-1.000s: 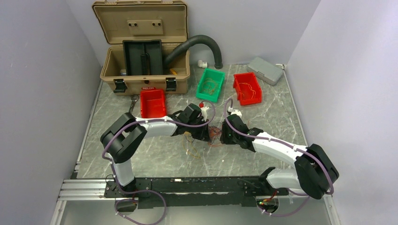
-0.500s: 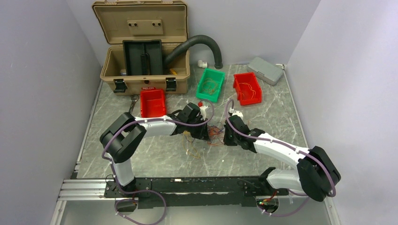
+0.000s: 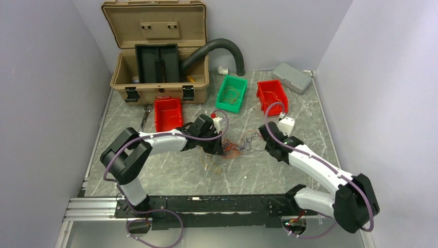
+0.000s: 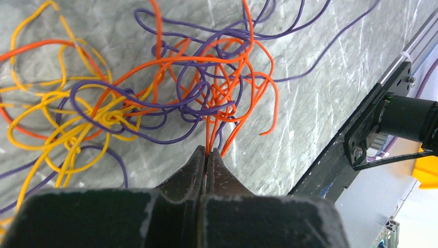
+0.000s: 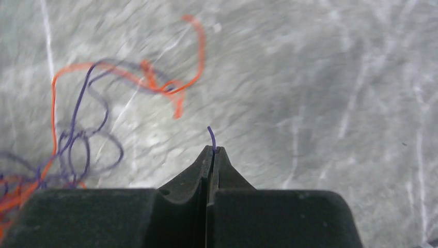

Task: Untangle the cables
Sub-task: Untie the cable.

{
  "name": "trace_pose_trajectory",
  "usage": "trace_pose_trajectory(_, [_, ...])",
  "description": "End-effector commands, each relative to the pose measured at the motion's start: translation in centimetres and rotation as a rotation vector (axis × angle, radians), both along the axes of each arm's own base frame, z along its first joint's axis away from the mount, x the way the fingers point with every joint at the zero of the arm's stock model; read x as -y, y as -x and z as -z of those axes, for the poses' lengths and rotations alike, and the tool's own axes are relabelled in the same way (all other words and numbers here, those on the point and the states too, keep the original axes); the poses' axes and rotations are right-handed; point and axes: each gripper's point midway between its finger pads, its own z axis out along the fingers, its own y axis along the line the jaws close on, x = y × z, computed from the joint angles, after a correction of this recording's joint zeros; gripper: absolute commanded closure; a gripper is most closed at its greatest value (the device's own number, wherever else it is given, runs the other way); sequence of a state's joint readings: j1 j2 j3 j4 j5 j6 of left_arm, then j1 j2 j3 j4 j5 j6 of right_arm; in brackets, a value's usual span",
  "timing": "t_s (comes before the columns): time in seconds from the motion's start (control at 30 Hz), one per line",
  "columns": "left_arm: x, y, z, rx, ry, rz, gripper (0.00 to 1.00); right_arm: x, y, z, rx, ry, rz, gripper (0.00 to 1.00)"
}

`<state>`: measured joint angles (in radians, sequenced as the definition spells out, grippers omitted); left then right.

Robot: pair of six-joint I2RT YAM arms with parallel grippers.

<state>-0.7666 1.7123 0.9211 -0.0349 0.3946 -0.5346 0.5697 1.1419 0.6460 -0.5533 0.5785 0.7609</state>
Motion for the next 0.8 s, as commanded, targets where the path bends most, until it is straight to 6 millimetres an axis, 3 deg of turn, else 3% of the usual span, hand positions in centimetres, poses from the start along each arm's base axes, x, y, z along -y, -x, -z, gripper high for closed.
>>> trace_pose_trajectory(0.0, [-1.8, -0.5, -0.8, 0.043, -0.012, -0.027, 1.0, 5.0, -0.2, -3.3, 0.121, 0.034, 0.231, 1.0])
trace_pose_trajectory(0.37, [-6.4, -1.0, -1.1, 0.064, -0.063, -0.108, 1.0, 10.3, 0.4, -7.1, 0.261, 0.055, 0.47, 1.0])
trace_pose_trajectory(0.6, [-10.6, -2.2, -0.8, 0.08, -0.169, -0.282, 1.0, 14.0, 2.6, -9.9, 0.399, 0.07, 0.715, 1.0])
trace_pose_trajectory(0.77, [-13.0, -3.1, -1.2, 0.096, -0.185, -0.399, 1.0, 14.6, 3.3, -10.8, 0.48, 0.026, 0.779, 1.0])
